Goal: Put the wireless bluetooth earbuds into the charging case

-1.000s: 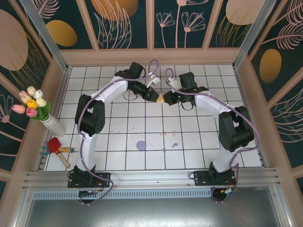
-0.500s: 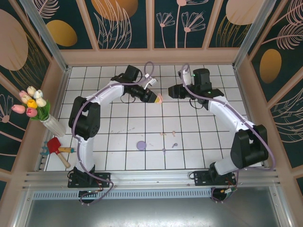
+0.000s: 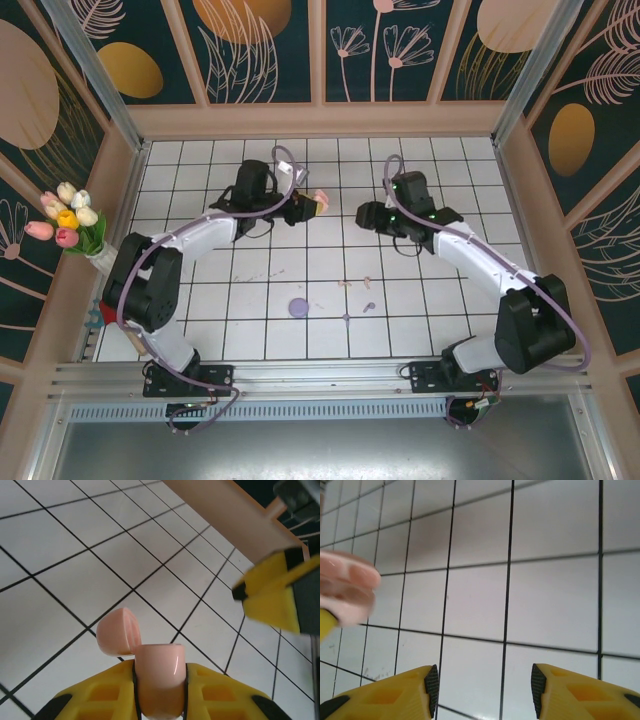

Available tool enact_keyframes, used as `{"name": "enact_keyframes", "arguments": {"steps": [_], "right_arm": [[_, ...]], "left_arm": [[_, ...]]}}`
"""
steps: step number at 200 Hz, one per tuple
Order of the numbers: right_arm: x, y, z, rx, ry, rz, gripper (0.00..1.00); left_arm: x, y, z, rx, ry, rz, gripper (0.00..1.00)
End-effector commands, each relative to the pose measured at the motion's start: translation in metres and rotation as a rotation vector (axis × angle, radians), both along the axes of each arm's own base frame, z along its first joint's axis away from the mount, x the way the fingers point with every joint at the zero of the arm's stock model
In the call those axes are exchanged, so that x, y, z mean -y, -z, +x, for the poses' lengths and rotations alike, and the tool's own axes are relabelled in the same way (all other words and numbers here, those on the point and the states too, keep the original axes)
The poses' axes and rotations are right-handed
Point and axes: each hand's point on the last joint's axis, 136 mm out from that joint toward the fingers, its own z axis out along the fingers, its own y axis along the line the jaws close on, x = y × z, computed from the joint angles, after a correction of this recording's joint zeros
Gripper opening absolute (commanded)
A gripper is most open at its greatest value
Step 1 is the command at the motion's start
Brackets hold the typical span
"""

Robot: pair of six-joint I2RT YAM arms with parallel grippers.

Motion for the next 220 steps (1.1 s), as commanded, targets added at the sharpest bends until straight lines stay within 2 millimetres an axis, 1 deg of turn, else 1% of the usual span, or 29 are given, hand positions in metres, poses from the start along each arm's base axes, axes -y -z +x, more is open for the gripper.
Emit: {"name": "enact_keyframes", "arguments": {"steps": [1,6,15,17,18,22,33,44,64,82,96,108,125,145,161,179,196,199,212,220], "right_arm": [[0.003,0.021,-0.019,-0.088,0.108,-0.045,0.54],[0.0,0.024,-0.022,-0.098,0.109,-0.047,0.54],[0.003,0.03,-0.024,-0.115,0.132,-0.052,0.53],[0.0,0.032,-0.028,-0.119,0.125,-0.054,0.53],[0.0,0.033,-0.029,-0.121,0.126,-0.055,0.54],[-0.001,0.034,-0.031,-0.126,0.134,-0.054,0.54],[-0.001,0.039,-0.035,-0.141,0.155,-0.042,0.53],[0.003,0.044,-0.038,-0.157,0.188,-0.041,0.53],[0.01,0.05,-0.042,-0.171,0.24,-0.045,0.53],[0.016,0.052,-0.043,-0.177,0.277,-0.047,0.53],[0.016,0.053,-0.043,-0.185,0.293,-0.04,0.53],[0.014,0.052,-0.041,-0.185,0.298,-0.026,0.53],[0.005,0.045,-0.035,-0.166,0.279,0.011,0.53],[-0.007,0.028,-0.027,-0.129,0.233,0.061,0.53],[-0.019,0.007,-0.017,-0.079,0.18,0.11,0.53],[-0.033,-0.03,-0.003,0.019,0.093,0.173,0.53],[-0.054,-0.07,0.001,0.132,-0.046,0.234,0.53],[-0.049,-0.077,0.008,0.157,-0.046,0.24,0.53],[-0.055,-0.107,0.012,0.252,-0.13,0.271,0.53],[-0.058,-0.122,0.012,0.295,-0.176,0.289,0.53]], "left_arm": [[-0.011,-0.053,0.015,0.227,-0.128,-0.135,0.0],[-0.015,-0.056,0.013,0.259,-0.148,-0.143,0.0],[-0.024,-0.06,0.011,0.32,-0.193,-0.161,0.0],[-0.026,-0.059,0.01,0.332,-0.203,-0.163,0.0],[-0.027,-0.063,0.011,0.346,-0.206,-0.167,0.0],[-0.031,-0.06,0.008,0.368,-0.225,-0.168,0.0],[-0.039,-0.068,0.0,0.468,-0.246,-0.195,0.0],[-0.046,-0.073,-0.007,0.545,-0.262,-0.216,0.0],[-0.054,-0.077,-0.014,0.622,-0.289,-0.239,0.0],[-0.06,-0.082,-0.021,0.687,-0.309,-0.274,0.0],[-0.065,-0.092,-0.028,0.755,-0.319,-0.315,0.0],[-0.067,-0.099,-0.033,0.798,-0.321,-0.347,0.0],[-0.067,-0.106,-0.035,0.824,-0.317,-0.378,0.0],[-0.067,-0.112,-0.038,0.846,-0.308,-0.401,0.0],[-0.065,-0.112,-0.04,0.853,-0.291,-0.401,0.0],[-0.06,-0.108,-0.042,0.846,-0.259,-0.394,0.0],[-0.056,-0.103,-0.043,0.833,-0.231,-0.395,0.0],[-0.056,-0.103,-0.043,0.831,-0.229,-0.399,0.0],[-0.056,-0.103,-0.044,0.827,-0.226,-0.41,0.0],[-0.055,-0.103,-0.044,0.825,-0.226,-0.419,0.0]]}}
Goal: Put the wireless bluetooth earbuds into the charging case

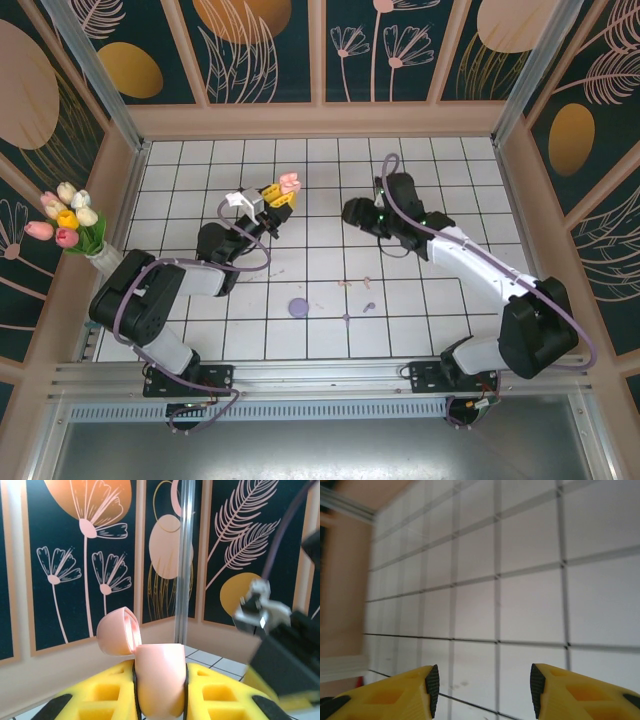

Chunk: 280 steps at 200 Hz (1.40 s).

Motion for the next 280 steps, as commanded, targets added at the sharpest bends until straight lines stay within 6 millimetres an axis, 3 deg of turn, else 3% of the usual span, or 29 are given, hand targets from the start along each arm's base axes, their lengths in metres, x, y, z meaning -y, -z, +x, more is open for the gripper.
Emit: {"name": "enact_keyframes", "arguments": {"steps": [1,19,35,69,111,143,224,280], "right_arm": [[-0.021,-0.076,0.008,0.261,-0.192,0.091,0.53],[-0.019,-0.091,0.015,0.298,-0.212,0.107,0.53],[-0.01,-0.087,0.028,0.251,-0.146,0.103,0.53],[0.023,-0.025,0.039,0.021,0.091,-0.012,0.53],[0.056,0.063,0.002,-0.192,0.229,-0.137,0.5],[0.061,0.104,-0.026,-0.27,0.236,-0.214,0.5],[0.043,0.157,-0.064,-0.383,0.176,-0.345,0.44],[0.052,0.176,-0.08,-0.414,0.191,-0.396,0.41]], "left_arm": [[0.002,-0.012,-0.007,0.056,0.04,-0.035,0.0],[0.001,-0.014,-0.007,0.055,0.042,-0.061,0.0],[-0.001,-0.016,-0.005,0.058,0.031,-0.081,0.0],[-0.007,-0.019,-0.004,0.108,-0.05,-0.093,0.0],[-0.013,-0.026,-0.004,0.198,-0.169,-0.069,0.0],[-0.018,-0.039,-0.004,0.263,-0.224,-0.055,0.0],[-0.016,-0.064,-0.01,0.356,-0.232,-0.033,0.0],[-0.014,-0.07,-0.015,0.372,-0.209,-0.031,0.0]]}}
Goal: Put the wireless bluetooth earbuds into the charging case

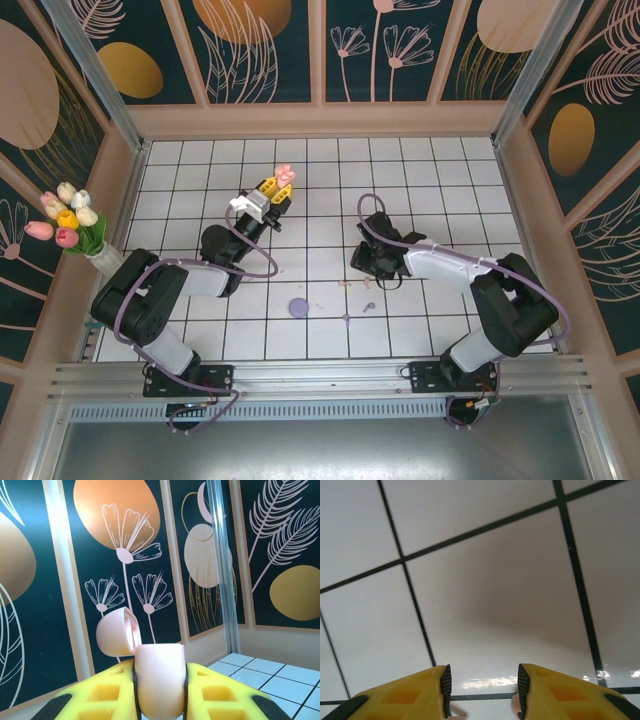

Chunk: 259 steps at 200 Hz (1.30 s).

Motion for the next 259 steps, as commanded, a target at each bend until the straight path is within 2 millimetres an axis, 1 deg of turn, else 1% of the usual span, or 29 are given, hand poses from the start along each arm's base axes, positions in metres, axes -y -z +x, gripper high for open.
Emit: {"name": "enact_keyframes", "arguments": {"steps": [1,81,164,259], "right_arm": [[0.012,0.014,-0.012,-0.037,0.025,-0.051,0.41],[0.011,0.028,-0.018,-0.065,0.015,-0.072,0.39],[0.011,0.033,-0.026,-0.075,-0.001,-0.108,0.39],[0.009,0.038,-0.031,-0.089,-0.02,-0.149,0.35]], "left_arm": [[-0.005,-0.053,-0.025,0.204,0.023,-0.077,0.0],[-0.003,-0.057,-0.027,0.206,0.041,-0.079,0.0],[-0.003,-0.057,-0.027,0.2,0.045,-0.077,0.0],[-0.004,-0.059,-0.027,0.194,0.046,-0.08,0.0]]}}
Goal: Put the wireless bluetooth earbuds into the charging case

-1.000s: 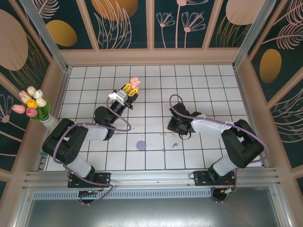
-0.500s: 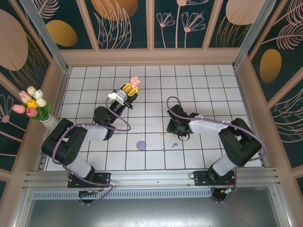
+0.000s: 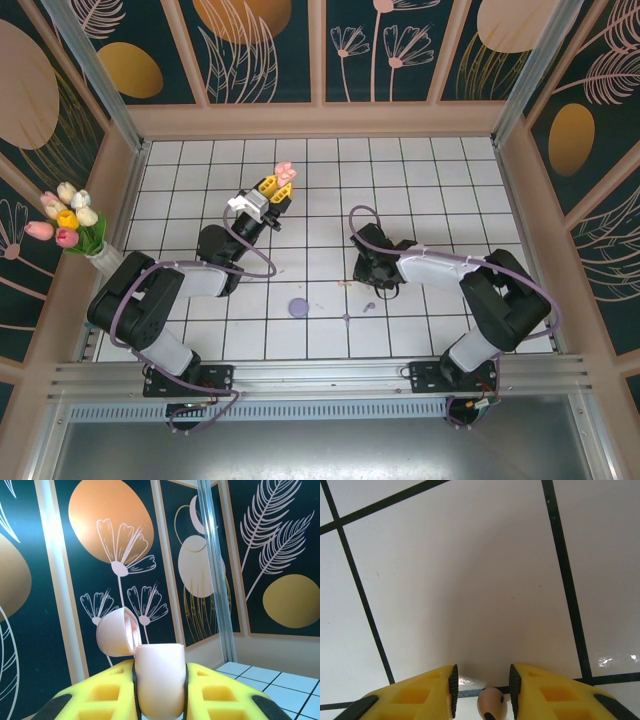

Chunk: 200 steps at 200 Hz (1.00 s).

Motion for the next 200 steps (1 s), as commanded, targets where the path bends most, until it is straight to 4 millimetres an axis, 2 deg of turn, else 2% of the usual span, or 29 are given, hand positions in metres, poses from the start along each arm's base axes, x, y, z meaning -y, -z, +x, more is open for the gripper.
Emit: {"name": "enact_keyframes", "arguments": {"steps": [1,92,200], "right_arm": [[0.005,0.013,-0.014,-0.063,0.003,-0.05,0.35],[0.002,0.019,-0.02,-0.074,-0.037,-0.147,0.33],[-0.001,0.019,-0.029,-0.08,-0.048,-0.159,0.31]], "left_arm": [[-0.005,-0.045,-0.021,0.154,0.023,-0.077,0.0],[-0.006,-0.046,-0.021,0.15,0.022,-0.078,0.0],[-0.005,-0.044,-0.02,0.144,0.022,-0.074,0.0]]}}
